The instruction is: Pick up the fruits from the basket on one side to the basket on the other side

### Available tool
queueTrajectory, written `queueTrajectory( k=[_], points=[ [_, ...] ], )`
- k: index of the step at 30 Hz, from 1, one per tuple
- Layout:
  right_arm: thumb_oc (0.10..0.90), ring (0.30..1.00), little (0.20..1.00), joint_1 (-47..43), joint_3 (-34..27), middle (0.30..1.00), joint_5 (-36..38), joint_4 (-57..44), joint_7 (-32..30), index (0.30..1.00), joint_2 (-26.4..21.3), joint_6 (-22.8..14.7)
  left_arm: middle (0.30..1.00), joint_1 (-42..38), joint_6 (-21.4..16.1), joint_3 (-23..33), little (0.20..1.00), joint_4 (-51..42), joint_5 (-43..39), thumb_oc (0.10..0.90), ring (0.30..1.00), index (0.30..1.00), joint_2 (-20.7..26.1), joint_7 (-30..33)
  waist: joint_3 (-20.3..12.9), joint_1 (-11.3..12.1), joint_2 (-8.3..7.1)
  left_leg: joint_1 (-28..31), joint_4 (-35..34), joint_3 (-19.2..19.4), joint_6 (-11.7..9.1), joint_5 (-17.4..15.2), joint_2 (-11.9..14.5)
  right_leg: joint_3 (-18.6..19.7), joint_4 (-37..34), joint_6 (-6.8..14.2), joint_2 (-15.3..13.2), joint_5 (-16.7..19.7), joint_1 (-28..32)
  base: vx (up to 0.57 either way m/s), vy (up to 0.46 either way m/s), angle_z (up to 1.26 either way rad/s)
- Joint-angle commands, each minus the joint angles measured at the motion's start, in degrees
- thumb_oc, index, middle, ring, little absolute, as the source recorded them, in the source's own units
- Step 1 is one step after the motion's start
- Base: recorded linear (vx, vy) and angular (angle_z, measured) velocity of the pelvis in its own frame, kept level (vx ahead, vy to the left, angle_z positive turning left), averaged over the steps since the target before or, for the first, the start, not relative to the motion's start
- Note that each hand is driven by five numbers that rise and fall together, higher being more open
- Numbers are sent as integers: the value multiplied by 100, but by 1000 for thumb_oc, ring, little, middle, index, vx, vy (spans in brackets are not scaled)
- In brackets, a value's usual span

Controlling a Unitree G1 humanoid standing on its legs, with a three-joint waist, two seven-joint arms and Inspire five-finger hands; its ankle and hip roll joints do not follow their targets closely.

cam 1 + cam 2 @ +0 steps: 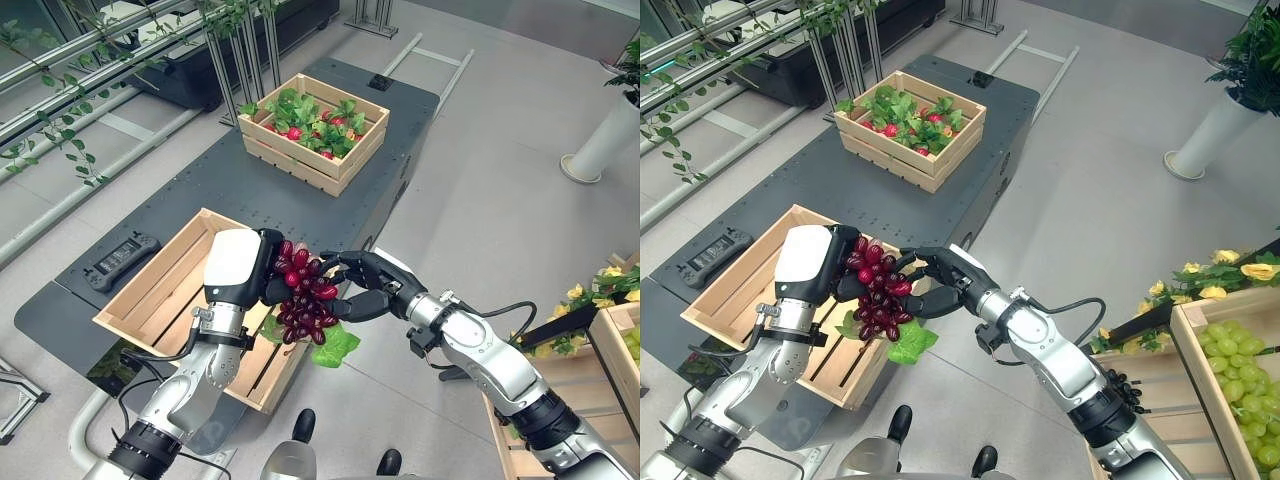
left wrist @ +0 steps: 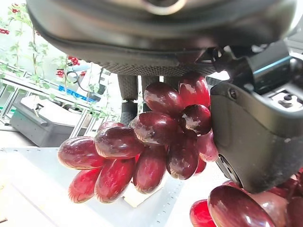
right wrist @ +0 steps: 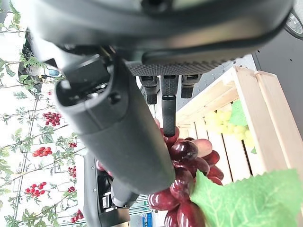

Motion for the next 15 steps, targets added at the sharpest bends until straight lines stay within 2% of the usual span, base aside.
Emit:
queueTrajectory(
  k=[1,9,15],
  points=[
    [800,900,900,-10,136,900,485,-488,-30,900,325,-324,300,-913,-450,64,300,-590,-206,400,300,300,-216,604,-854,-79,14,269,3,11,76,-640,-483,197,70,43,47,40,-33,0,0,0],
    [800,900,900,76,131,900,916,-549,40,900,429,-164,300,-854,-393,158,300,-652,-444,400,300,300,-354,613,-840,-77,3,281,3,8,73,-637,-470,193,72,24,61,37,-22,2,-3,1],
    [800,900,900,41,212,900,1634,-557,356,900,488,39,300,-866,-371,182,300,-525,-365,400,300,300,-356,635,-842,-70,-26,293,3,15,49,-629,-456,159,71,-2,85,32,4,0,0,0]
  ],
)
